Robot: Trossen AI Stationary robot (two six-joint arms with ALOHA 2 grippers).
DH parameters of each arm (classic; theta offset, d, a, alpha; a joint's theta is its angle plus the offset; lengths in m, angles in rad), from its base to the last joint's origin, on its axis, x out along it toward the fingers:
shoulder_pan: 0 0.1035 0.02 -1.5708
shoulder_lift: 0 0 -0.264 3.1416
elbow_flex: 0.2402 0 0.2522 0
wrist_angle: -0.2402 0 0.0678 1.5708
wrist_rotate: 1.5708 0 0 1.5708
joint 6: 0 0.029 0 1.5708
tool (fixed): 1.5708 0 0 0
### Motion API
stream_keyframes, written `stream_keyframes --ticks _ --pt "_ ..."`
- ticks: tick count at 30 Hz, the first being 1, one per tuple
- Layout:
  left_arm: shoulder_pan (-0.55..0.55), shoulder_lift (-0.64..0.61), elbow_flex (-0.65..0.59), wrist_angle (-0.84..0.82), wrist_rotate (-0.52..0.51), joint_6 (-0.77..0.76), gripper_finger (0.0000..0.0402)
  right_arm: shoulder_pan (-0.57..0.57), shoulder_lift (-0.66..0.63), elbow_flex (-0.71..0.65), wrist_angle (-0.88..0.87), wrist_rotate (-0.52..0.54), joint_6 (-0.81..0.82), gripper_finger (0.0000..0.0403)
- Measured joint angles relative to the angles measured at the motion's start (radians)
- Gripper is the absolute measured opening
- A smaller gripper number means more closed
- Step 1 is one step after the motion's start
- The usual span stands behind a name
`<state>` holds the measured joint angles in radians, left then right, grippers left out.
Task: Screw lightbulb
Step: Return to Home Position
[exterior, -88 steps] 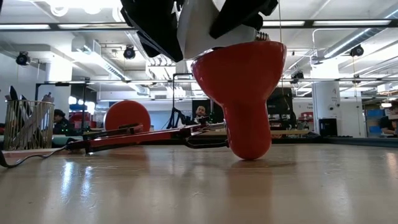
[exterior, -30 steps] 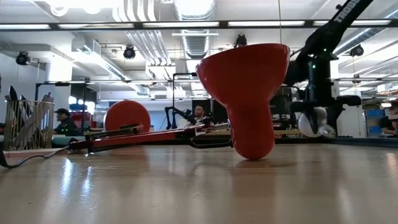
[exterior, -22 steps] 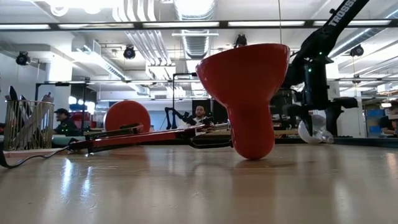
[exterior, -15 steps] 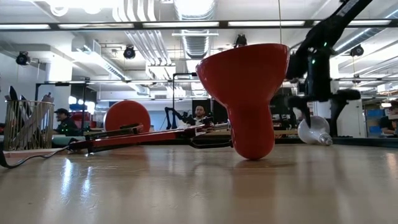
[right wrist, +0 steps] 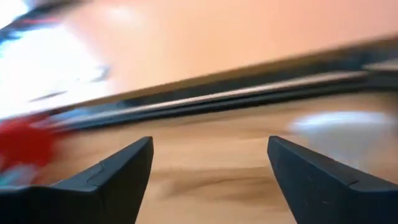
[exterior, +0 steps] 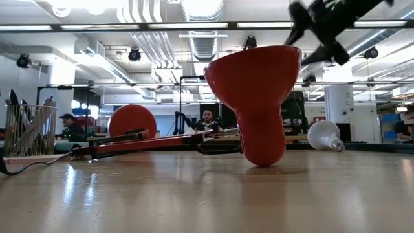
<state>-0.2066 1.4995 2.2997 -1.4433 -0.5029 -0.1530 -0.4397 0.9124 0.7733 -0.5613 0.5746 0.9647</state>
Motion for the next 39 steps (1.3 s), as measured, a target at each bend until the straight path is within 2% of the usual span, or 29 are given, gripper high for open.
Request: stream_keyframes --ticks 4,7,11,16,21,25,33,36,39 --pt "0.0 -0.026 -0.033 -0.001 -0.034 0.058 0.0 0.242 -0.092 -0.044 0.18 -0.027 -0.131 0.0301" --pt "0.0 -0.034 -0.042 -0.001 -0.034 0.065 0.0 0.387 -0.123 -0.051 0.172 -0.026 -0.192 0.0293" --pt "0.0 -0.032 -0.042 0.004 -0.035 0.066 0.0 0.503 -0.134 -0.052 0.15 -0.034 -0.282 0.0284" --pt "0.0 -0.013 -0.043 0.022 -0.035 0.066 0.0 0.562 -0.126 -0.051 0.041 -0.035 -0.497 0.0283" --pt "0.0 0.012 -0.043 0.052 -0.035 0.051 0.0 0.562 -0.095 -0.051 0.051 -0.026 -0.55 0.0292" --pt "-0.009 0.009 -0.045 0.005 0.001 -0.074 0.0 0.596 -0.103 -0.057 0.125 -0.034 -0.459 0.0298" --pt "-0.161 -0.102 -0.063 -0.016 0.015 -0.048 0.0 0.775 -0.226 -0.172 0.448 -0.086 -0.876 0.0304" --pt "-0.2 -0.155 -0.103 0.004 0.016 -0.067 0.0 0.79 -0.282 -0.221 0.48 -0.158 -0.873 0.0299" --pt "-0.203 -0.187 -0.129 0.047 0.018 -0.068 0.0 0.792 -0.305 -0.239 0.406 -0.121 -0.71 0.0294"
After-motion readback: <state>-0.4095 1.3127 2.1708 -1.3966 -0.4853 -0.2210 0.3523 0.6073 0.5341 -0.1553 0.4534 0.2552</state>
